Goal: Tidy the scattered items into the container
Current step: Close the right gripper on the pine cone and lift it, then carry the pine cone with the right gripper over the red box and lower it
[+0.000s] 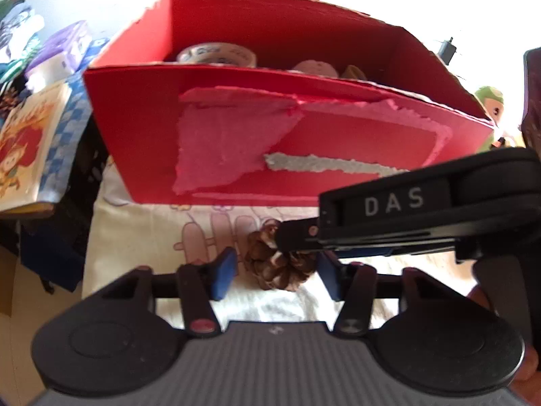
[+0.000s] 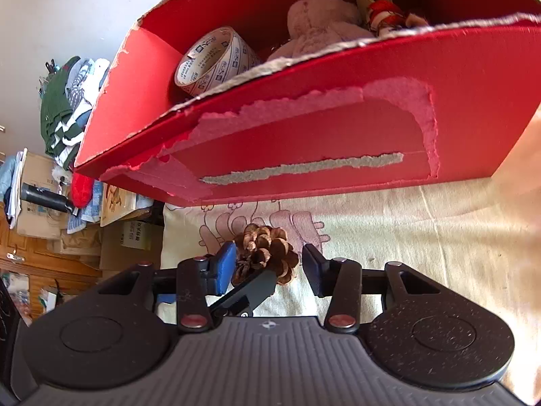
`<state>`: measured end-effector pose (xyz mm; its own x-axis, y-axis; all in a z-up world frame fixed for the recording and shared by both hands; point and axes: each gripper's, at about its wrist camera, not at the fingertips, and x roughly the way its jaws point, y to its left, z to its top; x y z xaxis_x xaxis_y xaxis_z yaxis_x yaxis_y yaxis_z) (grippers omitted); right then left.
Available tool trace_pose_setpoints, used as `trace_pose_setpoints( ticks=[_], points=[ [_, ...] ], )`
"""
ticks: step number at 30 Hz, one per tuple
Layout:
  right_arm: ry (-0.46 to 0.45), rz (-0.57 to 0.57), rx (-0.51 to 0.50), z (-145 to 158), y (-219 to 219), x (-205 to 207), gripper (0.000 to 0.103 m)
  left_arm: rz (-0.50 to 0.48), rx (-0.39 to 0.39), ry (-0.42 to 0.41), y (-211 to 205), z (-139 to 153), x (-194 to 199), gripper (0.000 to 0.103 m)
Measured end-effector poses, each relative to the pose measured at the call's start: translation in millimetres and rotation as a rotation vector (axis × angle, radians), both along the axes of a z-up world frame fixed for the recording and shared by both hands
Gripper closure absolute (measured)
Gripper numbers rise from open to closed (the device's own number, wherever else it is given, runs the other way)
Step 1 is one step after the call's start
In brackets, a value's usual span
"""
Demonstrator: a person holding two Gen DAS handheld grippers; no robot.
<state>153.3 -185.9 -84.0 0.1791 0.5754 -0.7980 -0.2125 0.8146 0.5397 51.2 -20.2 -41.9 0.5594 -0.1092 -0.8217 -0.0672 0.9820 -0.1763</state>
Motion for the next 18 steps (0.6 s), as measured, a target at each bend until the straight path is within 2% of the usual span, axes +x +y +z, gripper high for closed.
trace_pose_setpoints(
  ticks=[2, 4, 6, 8, 12, 15, 18],
  points=[
    [0.008, -0.006, 0.010, -0.8, -1.1, 1.3, 0.053, -0.009, -0.018, -0.005, 1.3, -1.3, 0.2, 0.053],
    [0.021, -0.006, 0.020, -1.6, -0.9, 1.2, 0.052, -0.024, -0.039, -0.011, 1.3, -1.1, 0.5, 0.061],
    [0.019, -0.002, 0.019, -2.5, 1.9, -1.1, 0.053, -0.035, -0.031, -0.014, -1.7, -0.2, 0.7, 0.061],
    [0.024, 0.008, 0.032, -0.3, 1.3, -2.5, 0.062, -0.044, -0.035, -0.016, -1.9, 1.0, -2.2, 0.062],
    [0.059, 0.016, 0.051, 4.2, -9.0, -7.7, 0.062, -0.080, -0.045, -0.010, -6.6, 9.9, -13.2, 0.062],
    [0.057, 0.020, 0.057, 17.9, -18.3, -16.4, 0.063, -0.114, -0.046, -0.030, -14.1, 24.1, -25.6, 0.063],
    [0.001, 0.026, 0.067, 44.4, -25.6, -22.2, 0.063, -0.160, -0.013, -0.099, -22.1, 49.8, -36.8, 0.063]
  ],
)
